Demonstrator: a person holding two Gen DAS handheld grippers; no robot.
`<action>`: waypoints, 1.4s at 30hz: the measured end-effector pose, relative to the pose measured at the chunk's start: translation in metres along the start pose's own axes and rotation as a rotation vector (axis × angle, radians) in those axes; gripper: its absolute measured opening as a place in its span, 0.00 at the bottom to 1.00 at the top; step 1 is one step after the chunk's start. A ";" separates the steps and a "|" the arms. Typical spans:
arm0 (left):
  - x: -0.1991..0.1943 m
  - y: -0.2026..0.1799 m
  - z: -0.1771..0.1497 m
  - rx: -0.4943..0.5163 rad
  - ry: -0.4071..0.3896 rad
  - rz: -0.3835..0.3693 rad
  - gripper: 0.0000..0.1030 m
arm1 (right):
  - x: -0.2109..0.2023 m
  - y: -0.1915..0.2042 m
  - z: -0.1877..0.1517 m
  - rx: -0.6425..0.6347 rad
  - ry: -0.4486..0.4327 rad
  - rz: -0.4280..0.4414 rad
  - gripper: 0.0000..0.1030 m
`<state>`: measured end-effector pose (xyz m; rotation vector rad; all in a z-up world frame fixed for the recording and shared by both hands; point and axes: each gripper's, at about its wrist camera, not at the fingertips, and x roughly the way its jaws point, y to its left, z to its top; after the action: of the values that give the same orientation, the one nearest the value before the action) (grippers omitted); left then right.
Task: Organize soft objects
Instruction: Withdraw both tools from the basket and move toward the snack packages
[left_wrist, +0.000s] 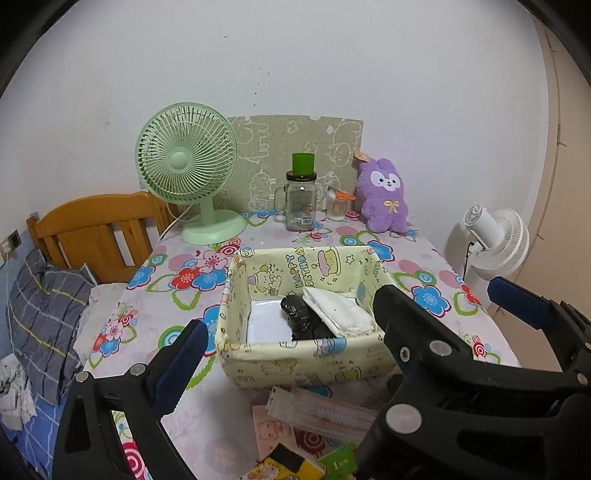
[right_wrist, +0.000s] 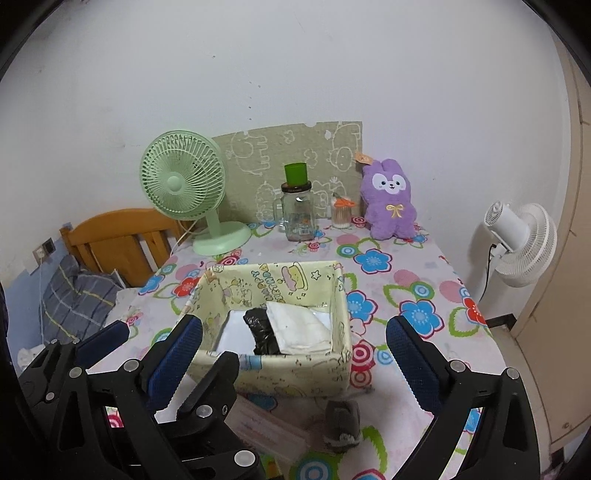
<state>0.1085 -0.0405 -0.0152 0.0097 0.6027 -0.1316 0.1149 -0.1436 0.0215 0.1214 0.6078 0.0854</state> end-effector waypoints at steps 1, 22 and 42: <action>-0.002 0.000 -0.002 0.002 -0.004 0.000 0.97 | -0.003 0.000 -0.002 -0.001 -0.003 -0.002 0.98; -0.021 -0.006 -0.045 0.014 -0.008 -0.022 0.97 | -0.027 0.002 -0.048 0.017 -0.011 -0.011 0.98; -0.014 0.004 -0.091 0.016 0.013 0.008 0.94 | -0.016 0.011 -0.093 0.004 0.015 0.012 0.98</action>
<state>0.0462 -0.0310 -0.0829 0.0289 0.6145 -0.1289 0.0481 -0.1267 -0.0442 0.1281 0.6227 0.0968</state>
